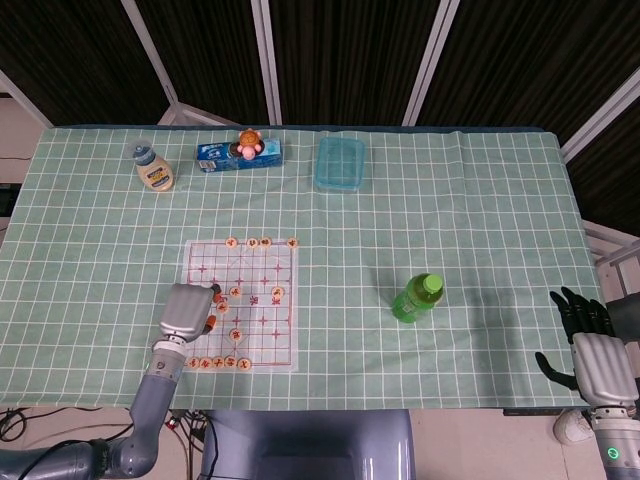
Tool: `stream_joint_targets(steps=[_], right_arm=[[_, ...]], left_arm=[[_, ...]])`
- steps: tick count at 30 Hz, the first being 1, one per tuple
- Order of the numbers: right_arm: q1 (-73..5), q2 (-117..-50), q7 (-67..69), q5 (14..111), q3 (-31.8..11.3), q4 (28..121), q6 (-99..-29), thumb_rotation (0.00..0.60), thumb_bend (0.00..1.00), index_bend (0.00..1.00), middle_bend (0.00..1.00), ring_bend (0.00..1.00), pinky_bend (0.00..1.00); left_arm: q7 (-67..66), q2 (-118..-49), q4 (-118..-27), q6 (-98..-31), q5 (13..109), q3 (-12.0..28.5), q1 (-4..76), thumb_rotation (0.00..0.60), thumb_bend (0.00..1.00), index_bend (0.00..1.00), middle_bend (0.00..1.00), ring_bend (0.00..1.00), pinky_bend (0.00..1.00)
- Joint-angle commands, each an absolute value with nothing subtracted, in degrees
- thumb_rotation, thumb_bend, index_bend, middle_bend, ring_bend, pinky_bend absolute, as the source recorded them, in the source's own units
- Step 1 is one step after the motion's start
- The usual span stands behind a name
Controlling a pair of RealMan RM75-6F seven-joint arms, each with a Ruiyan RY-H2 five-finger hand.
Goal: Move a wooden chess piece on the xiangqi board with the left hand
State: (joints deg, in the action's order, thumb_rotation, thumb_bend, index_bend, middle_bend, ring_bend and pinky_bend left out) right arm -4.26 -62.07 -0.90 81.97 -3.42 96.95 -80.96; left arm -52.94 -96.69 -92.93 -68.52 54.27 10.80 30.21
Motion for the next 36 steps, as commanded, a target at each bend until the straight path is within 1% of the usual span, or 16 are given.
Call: stream_joint_targets(steps=[1, 4, 9, 16, 36], right_arm=[[-4.28, -62.02, -0.73, 81.96, -3.42, 97.00, -80.89, 0.600, 0.36, 0.00, 0.00, 0.00, 0.00], [-4.29, -61.98, -0.50, 81.98, -3.42, 97.04, -80.87, 0.600, 0.36, 0.00, 0.00, 0.00, 0.00], [-4.29, -61.93, -0.32, 81.94, -3.40, 97.09, -80.78, 0.600, 0.36, 0.00, 0.00, 0.00, 0.00], [-4.28, -61.85, -0.26, 81.72, -3.40, 97.34, -80.64, 0.600, 0.36, 0.00, 0.00, 0.00, 0.00], [-4.28, -61.75, 0.24, 81.47, -3.41, 97.67, -80.42, 0.600, 0.36, 0.00, 0.00, 0.00, 0.00]], left_arm=[[-53.35, -97.46, -92.14, -68.80, 53.17, 10.99, 30.78, 0.600, 0.25, 0.46, 1.00, 1.00, 0.99], [-53.75, -98.03, -91.56, -68.79, 51.87, 11.19, 31.38, 0.600, 0.22, 0.45, 1.00, 1.00, 0.99], [-54.54, -98.80, -91.23, -68.57, 49.64, 11.40, 32.46, 0.600, 0.21, 0.44, 1.00, 1.00, 0.99], [-55.07, -99.54, -90.78, -68.58, 47.18, 11.37, 33.96, 0.600, 0.27, 0.45, 1.00, 1.00, 0.99], [-54.26, -99.61, -89.72, -68.64, 43.68, 10.26, 36.30, 0.600, 0.27, 0.44, 1.00, 1.00, 0.99]])
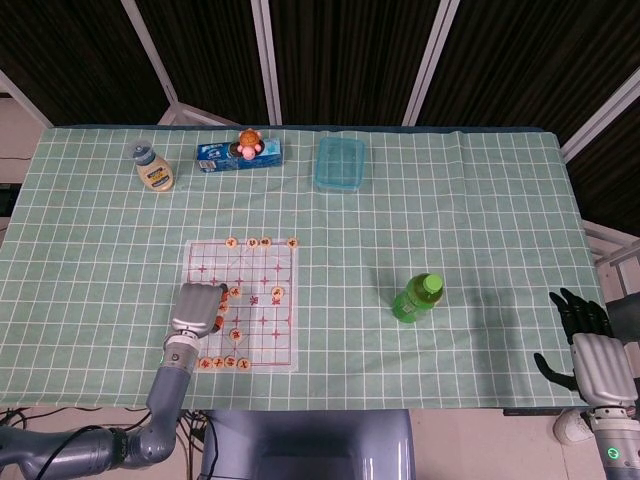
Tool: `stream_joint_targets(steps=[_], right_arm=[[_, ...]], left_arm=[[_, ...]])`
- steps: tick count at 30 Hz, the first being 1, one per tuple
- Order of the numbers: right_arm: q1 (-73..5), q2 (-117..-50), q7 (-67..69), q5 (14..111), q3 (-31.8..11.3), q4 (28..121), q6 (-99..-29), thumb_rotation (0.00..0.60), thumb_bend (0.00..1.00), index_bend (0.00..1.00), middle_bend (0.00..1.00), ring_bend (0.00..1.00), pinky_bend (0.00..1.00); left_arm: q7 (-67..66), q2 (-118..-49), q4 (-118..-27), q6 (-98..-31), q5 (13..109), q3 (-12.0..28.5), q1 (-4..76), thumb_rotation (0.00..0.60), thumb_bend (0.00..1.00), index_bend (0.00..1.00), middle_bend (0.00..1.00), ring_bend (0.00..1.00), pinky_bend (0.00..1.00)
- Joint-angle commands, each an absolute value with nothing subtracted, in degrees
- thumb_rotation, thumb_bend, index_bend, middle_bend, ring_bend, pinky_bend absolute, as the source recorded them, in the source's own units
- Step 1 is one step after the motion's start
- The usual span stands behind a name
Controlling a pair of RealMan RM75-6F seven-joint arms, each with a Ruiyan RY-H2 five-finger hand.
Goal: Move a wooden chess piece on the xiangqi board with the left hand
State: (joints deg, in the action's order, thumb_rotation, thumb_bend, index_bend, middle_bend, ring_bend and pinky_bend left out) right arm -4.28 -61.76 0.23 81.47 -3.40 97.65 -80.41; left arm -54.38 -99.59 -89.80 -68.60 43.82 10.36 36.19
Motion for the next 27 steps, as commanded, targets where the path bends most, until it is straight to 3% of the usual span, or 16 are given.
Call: stream_joint_targets(steps=[1, 27], right_arm=[[-4.27, -61.75, 0.28, 81.45, -3.41, 97.64, -80.42, 0.600, 0.36, 0.00, 0.00, 0.00, 0.00], [-4.18, -61.44, 1.15, 81.70, -3.16, 98.16, -80.25, 0.600, 0.36, 0.00, 0.00, 0.00, 0.00]], left_arm=[[-54.24, -99.62, -89.67, -68.64, 43.57, 10.13, 36.38, 0.600, 0.27, 0.44, 1.00, 1.00, 0.99], [-51.88, -100.46, -87.92, -69.08, 43.33, 8.47, 37.57, 0.600, 0.31, 0.45, 1.00, 0.99, 0.99]])
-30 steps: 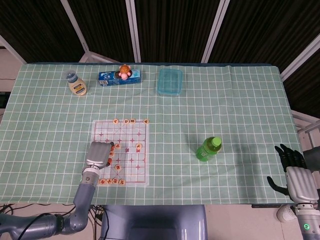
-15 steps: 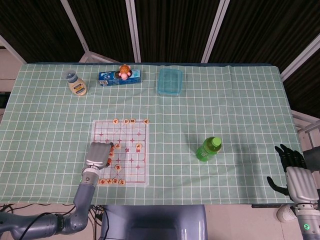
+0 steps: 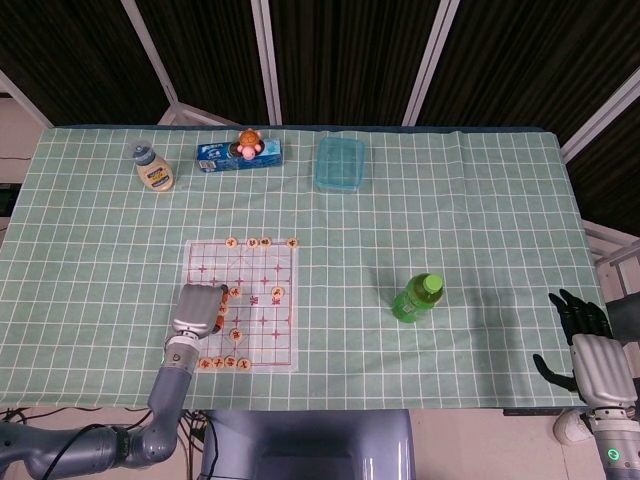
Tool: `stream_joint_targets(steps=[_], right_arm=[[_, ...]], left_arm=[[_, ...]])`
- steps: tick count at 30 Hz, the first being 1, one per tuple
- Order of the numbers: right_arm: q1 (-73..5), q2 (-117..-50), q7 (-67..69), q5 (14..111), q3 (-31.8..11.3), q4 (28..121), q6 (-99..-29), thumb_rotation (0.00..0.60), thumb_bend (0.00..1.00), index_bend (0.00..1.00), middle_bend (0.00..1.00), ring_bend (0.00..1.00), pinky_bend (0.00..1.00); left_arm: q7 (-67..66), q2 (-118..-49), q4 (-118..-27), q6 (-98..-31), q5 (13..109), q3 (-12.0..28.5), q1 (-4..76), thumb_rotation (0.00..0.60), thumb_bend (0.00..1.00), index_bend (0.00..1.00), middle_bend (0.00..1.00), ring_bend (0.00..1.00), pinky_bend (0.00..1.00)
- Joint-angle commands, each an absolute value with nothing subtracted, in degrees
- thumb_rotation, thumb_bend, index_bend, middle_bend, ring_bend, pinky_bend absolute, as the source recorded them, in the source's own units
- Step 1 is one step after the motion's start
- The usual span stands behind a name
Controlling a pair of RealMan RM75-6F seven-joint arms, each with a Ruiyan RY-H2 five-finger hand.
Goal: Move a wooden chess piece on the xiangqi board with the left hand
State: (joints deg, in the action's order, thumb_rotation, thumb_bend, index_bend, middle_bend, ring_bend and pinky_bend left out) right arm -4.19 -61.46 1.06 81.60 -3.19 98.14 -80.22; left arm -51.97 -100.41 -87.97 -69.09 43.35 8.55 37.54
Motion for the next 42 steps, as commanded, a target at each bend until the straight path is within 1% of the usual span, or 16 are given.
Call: stream_joint_targets(steps=[1, 7, 14, 25, 42], right_arm=[[-4.16, -61.42, 1.24, 81.76, -3.13, 98.18, -80.27, 0.600, 0.36, 0.00, 0.00, 0.00, 0.00], [-4.09, -61.43, 1.77, 82.10, -3.11, 98.23, -80.52, 0.600, 0.36, 0.00, 0.00, 0.00, 0.00], [-4.07, -61.45, 2.05, 81.99, -3.14, 98.18, -80.47, 0.600, 0.36, 0.00, 0.00, 0.00, 0.00], [-4.11, -61.41, 2.08, 81.86, -3.16, 98.16, -80.34, 0.600, 0.36, 0.00, 0.00, 0.00, 0.00], [-4.32, -61.20, 2.83, 81.09, -3.33, 98.23, -79.55, 0.600, 0.36, 0.00, 0.00, 0.00, 0.00]], left_arm=[[-51.85, -100.48, -87.89, -69.11, 43.37, 8.37, 37.59, 0.600, 0.32, 0.45, 1.00, 0.99, 0.99], [-51.52, -100.42, -87.85, -69.35, 43.41, 7.95, 37.53, 0.600, 0.35, 0.48, 1.00, 0.99, 0.99], [-50.71, -99.60, -88.71, -69.87, 44.31, 7.77, 37.41, 0.600, 0.35, 0.48, 1.00, 0.99, 0.99], [-51.10, -98.31, -92.64, -70.96, 45.79, 9.16, 38.65, 0.600, 0.35, 0.49, 1.00, 0.99, 0.99], [-53.85, -101.30, -91.69, -70.79, 42.36, 10.02, 41.37, 0.600, 0.35, 0.49, 1.00, 0.99, 0.99]])
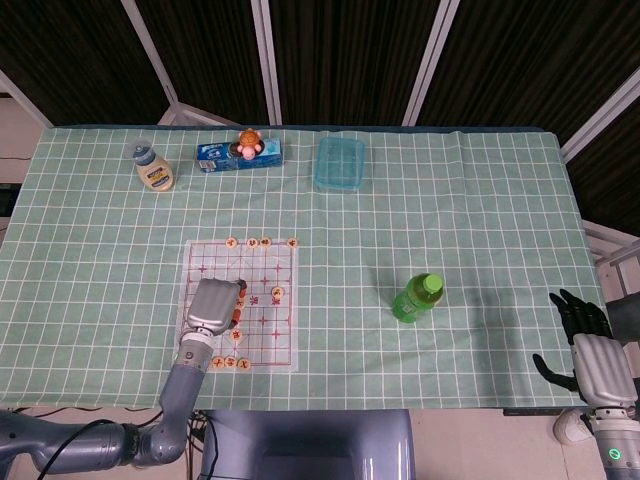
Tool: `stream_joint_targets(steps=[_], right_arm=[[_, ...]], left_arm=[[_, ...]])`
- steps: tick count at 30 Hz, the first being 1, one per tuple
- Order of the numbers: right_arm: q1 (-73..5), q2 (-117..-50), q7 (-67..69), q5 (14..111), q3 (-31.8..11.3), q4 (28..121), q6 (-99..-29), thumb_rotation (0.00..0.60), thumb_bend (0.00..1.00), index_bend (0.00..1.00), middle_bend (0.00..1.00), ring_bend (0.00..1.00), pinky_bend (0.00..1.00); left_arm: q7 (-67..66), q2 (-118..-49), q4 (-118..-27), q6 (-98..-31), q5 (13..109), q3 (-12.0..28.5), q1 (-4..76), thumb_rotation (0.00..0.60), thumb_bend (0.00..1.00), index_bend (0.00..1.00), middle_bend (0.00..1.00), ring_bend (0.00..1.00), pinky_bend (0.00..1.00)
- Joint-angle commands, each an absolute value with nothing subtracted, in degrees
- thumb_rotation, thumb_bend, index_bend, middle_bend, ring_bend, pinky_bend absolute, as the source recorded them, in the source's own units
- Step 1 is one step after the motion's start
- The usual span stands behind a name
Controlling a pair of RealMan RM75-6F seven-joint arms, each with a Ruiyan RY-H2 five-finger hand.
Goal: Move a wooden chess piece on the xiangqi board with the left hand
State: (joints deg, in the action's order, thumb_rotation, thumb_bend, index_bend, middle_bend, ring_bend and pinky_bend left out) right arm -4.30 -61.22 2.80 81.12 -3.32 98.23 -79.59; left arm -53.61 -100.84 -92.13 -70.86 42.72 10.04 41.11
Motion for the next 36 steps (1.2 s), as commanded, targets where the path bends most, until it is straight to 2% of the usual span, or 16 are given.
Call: stream_joint_targets(steps=[1, 11, 36], right_arm=[[-4.34, -61.20, 2.88, 81.03, -3.34, 98.17, -79.48, 0.600, 0.36, 0.00, 0.00, 0.00, 0.00], [-4.46, -61.08, 3.37, 80.63, -3.42, 98.32, -79.03, 0.600, 0.36, 0.00, 0.00, 0.00, 0.00], [-4.52, -60.89, 3.48, 80.61, -3.37, 98.60, -78.87, 0.600, 0.36, 0.00, 0.00, 0.00, 0.00]], left_arm=[[-53.94, -101.64, -91.35, -70.72, 42.22, 9.96, 41.52, 0.600, 0.35, 0.49, 1.00, 0.99, 0.99], [-54.38, -103.75, -88.98, -70.87, 41.35, 9.83, 42.34, 0.600, 0.35, 0.49, 1.00, 0.99, 0.99], [-53.91, -104.12, -87.78, -71.03, 41.07, 9.04, 42.21, 0.600, 0.35, 0.49, 1.00, 0.99, 0.99]])
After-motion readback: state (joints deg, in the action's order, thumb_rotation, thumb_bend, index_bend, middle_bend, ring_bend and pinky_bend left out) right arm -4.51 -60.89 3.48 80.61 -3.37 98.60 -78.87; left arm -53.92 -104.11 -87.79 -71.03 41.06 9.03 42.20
